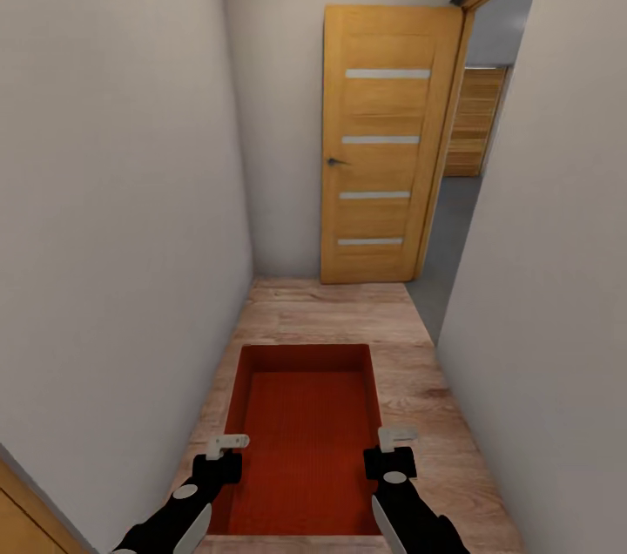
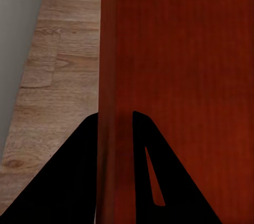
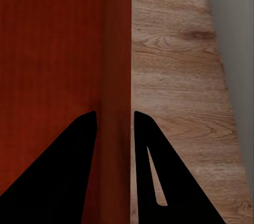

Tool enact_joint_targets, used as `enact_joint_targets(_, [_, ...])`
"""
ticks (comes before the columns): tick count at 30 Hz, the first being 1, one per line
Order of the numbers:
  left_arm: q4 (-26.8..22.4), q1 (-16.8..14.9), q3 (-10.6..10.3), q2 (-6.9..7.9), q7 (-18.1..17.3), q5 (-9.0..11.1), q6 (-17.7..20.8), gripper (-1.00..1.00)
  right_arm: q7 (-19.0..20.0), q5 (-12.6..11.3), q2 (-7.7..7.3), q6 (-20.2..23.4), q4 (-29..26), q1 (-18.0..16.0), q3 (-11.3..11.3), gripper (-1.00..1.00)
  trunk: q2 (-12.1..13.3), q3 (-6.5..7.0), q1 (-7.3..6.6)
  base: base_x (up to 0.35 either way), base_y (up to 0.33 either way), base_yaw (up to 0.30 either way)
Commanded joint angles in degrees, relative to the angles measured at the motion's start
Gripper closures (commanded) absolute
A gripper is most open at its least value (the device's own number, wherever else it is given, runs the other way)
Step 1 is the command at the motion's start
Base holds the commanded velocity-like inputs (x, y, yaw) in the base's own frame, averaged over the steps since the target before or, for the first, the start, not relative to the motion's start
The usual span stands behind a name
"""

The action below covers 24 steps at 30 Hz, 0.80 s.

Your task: Move the two storage containers from the living room to the garage. In the garage, place one container on the floor and stack the other container on top of it (either order is fine).

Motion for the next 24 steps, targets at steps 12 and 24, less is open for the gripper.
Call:
enact_joint_targets(12, [0.24, -0.07, -0.01, 0.36, 0.84, 0.66, 0.03, 1.00, -0.79, 1.86, -0.93, 0.64, -0.28, -0.04, 0.56, 1.00, -0.03, -0.06, 0.04, 0.343, 0.000, 0.000])
enact_joint_targets(24, [0.24, -0.07, -0.01, 0.35, 0.84, 0.65, 0.06, 1.00, -0.79, 1.82, -0.92, 0.64, -0.28, -0.04, 0.56, 1.00, -0.03, -0.06, 0.04, 0.343, 0.000, 0.000])
